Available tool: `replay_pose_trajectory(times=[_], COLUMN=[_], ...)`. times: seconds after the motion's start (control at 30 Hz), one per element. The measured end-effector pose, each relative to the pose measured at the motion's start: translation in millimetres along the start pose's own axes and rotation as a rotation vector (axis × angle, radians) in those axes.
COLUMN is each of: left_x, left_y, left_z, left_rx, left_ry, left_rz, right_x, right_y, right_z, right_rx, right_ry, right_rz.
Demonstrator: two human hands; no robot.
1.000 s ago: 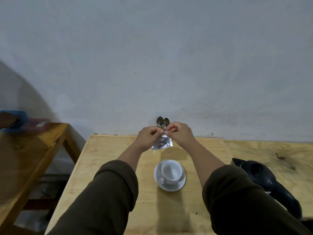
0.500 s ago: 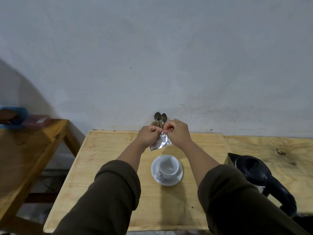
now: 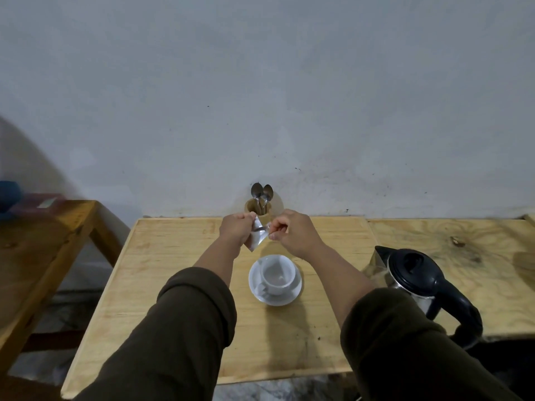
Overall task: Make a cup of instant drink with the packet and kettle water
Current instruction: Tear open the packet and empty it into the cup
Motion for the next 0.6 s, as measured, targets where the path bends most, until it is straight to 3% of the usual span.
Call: replay_pose_trajectory(times=[0.43,0.6], left_x=[38,40], left_y=[8,-14], left_z=[-42,-42], left_rx=[-0.07,-0.063], left_ry=[0.061,0.214], left_rz=[-0.018,-0.024], right_x=[-3,7], right_y=[-29,-38], right_z=[28,41], right_rx=[0.017,0.078], right_ry=[-0.06,-0.068], right_rz=[-0.088,-0.118])
Point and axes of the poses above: each hand's wrist, its own y-axis towards the middle knuckle, its own x-axis out of the palm, z = x × y, the point moved 4 cm from there along y, towards the middle knuckle, and after that the axes turned 11 degrees about y, right-handed, at the moved point
